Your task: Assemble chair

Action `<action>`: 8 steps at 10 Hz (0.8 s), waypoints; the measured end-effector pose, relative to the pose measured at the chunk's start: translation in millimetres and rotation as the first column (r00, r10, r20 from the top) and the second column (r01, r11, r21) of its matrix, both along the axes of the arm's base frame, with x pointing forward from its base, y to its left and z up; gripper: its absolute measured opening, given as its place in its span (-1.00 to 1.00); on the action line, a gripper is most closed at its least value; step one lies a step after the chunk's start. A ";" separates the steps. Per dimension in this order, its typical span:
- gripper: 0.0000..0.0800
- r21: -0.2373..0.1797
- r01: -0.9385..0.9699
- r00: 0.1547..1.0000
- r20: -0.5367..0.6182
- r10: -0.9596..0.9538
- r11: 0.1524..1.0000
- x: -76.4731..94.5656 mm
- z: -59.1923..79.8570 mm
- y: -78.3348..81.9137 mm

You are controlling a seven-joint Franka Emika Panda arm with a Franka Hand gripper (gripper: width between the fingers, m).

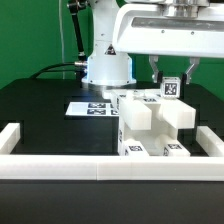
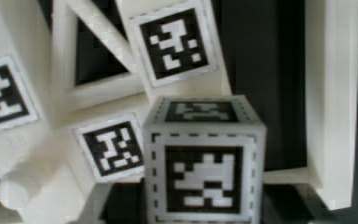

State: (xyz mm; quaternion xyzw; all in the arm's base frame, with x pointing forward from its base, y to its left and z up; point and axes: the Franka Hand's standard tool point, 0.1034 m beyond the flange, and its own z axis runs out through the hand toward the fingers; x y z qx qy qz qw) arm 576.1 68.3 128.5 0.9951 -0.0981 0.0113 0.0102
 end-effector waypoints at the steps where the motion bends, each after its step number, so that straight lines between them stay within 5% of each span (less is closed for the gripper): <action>1: -0.27 0.001 0.066 0.998 0.001 -0.066 0.998 0.0 0.0 0.0; 8: -0.27 0.016 0.532 0.846 0.010 -0.532 0.846 0.3 -0.6 -1.1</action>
Offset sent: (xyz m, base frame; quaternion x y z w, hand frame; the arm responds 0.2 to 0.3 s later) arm 0.0000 0.0000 0.0000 0.0000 0.0000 0.1938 0.9810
